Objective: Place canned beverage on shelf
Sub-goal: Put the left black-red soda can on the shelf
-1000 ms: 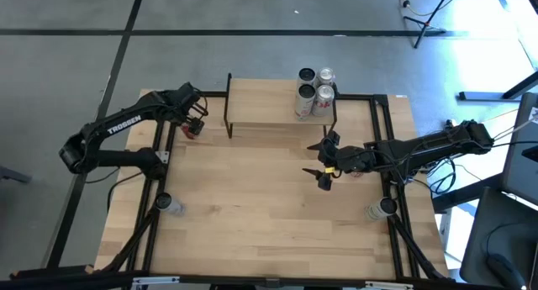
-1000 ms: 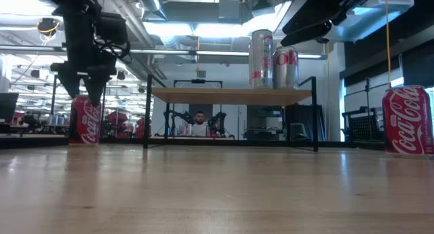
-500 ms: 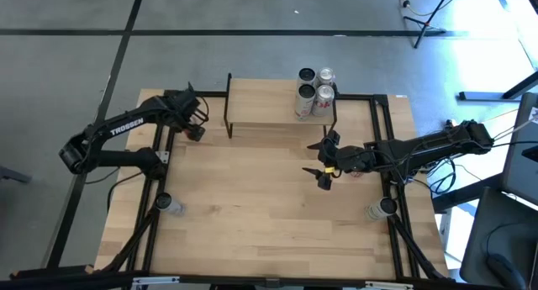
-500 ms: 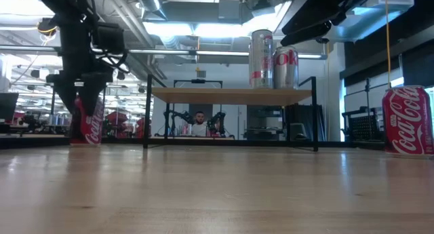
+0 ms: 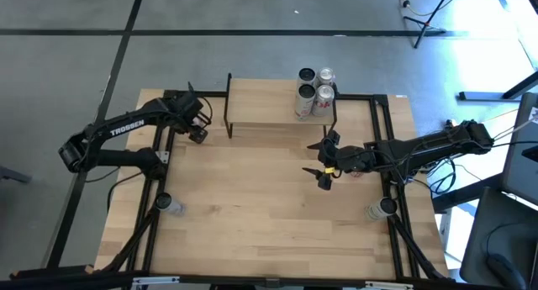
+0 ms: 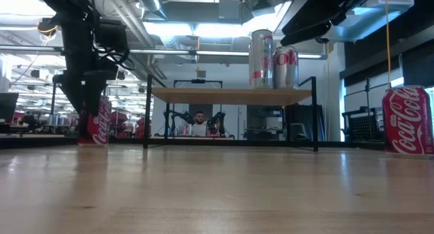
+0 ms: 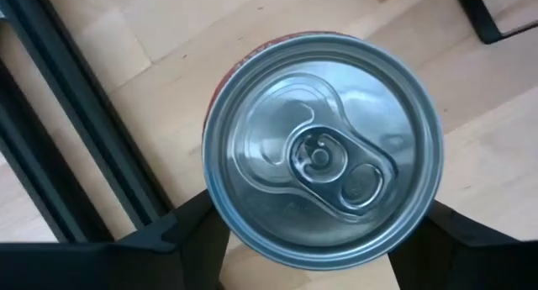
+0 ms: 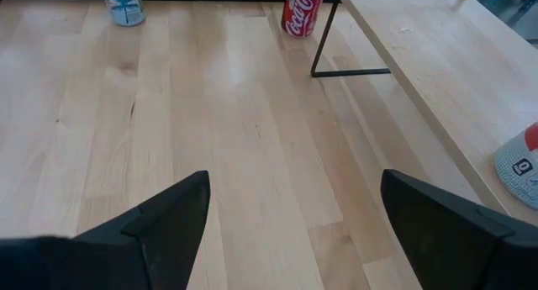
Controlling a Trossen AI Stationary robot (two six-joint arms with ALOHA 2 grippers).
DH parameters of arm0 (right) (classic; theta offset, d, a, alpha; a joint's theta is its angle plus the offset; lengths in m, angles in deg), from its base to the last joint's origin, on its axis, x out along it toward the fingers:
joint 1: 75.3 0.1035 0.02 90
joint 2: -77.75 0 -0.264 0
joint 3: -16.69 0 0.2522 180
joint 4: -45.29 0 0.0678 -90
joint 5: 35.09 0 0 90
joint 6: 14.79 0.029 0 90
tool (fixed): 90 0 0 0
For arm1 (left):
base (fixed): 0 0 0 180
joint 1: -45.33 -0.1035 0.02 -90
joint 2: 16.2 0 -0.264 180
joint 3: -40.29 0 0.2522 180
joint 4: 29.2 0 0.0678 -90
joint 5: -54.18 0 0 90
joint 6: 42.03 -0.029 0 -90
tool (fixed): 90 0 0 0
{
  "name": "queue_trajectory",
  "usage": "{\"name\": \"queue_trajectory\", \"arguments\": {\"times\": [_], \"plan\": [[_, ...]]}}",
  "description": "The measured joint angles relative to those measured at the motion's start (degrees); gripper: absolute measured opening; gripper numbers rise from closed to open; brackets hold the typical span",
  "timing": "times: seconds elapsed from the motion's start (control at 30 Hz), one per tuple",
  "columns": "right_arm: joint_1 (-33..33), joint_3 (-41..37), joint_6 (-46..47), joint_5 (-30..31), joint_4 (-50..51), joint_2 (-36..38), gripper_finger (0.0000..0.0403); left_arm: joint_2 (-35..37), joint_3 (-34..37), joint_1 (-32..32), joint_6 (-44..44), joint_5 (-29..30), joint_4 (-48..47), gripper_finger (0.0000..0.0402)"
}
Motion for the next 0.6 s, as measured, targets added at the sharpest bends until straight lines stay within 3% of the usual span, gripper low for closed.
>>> {"name": "queue_trajectory", "arguments": {"times": [0.6], "plan": [[0.0, 0.0, 0.0, 0.0, 0.0, 0.0, 0.0337, 1.7, -1.7, -0.1, 0.2, 3.1, 0.6, 0.0329]]}}
